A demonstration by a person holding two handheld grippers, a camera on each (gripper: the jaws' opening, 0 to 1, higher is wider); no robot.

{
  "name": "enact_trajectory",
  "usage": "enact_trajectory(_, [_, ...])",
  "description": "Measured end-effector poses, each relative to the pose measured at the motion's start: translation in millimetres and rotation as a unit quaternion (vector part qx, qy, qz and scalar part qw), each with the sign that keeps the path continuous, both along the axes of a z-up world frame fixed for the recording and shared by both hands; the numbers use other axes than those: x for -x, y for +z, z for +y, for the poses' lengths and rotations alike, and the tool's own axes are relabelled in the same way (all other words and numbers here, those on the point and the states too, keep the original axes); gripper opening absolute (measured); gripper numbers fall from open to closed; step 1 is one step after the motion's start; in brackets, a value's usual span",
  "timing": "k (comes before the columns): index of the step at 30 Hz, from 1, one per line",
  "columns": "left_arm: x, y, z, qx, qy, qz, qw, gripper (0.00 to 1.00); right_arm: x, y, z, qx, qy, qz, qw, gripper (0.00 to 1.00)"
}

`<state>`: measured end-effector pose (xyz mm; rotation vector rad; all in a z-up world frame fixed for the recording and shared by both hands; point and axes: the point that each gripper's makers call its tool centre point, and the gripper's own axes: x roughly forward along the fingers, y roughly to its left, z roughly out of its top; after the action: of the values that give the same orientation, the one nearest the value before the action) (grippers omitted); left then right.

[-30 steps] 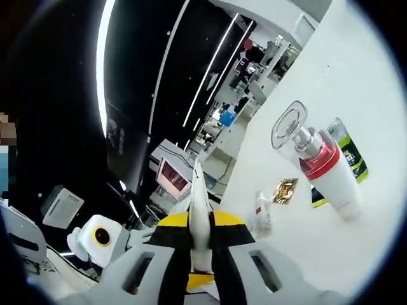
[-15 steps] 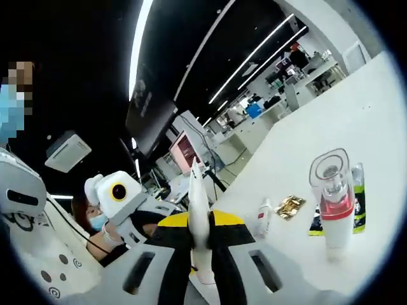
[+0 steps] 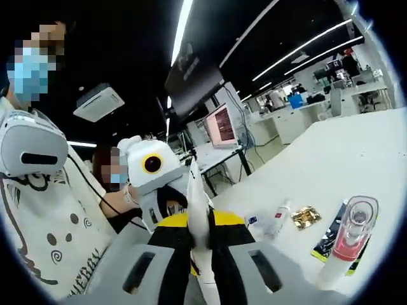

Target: Arrange the skincare products in the storage area until every visible bottle or jar stands upright without overlapping.

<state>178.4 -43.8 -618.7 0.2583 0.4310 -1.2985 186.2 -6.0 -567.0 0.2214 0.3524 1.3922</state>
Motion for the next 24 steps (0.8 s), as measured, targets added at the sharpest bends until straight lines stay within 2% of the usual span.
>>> enact_trajectory(4, [3.1,-0.2,-4,0.004,-0.011,0.006,0.9999,0.21,6,-0.8,1,0.024,0.04,-0.032,0.9984,0.09])
enact_trajectory(5, [3.2,-0.1,-4,0.006,-0.012,0.007,0.9999,0.2,5,-0.2,1,0.024,0.042,-0.029,0.9984,0.09])
enact_trajectory(8, [3.9,1.6,-5,0.018,-0.011,0.011,0.9997,0.19,5,0.7,0,0.027,0.06,-0.052,0.9965,0.1])
enact_trajectory(16, [-3.9,-4.5,-12,0.026,0.005,0.029,0.9992,0.17,-1,-7.8,-2,0.068,0.073,-0.065,0.9929,0.1])
enact_trajectory(22, [-11.7,-8.7,-15,0.024,0.016,0.015,0.9995,0.16,-7,-15.0,-7,0.121,0.083,-0.099,0.9843,0.12])
enact_trajectory(24, [-13.9,-9.8,-17,0.019,0.017,0.01,0.9996,0.16,-8,-19.0,-8,0.146,0.086,-0.094,0.981,0.12])
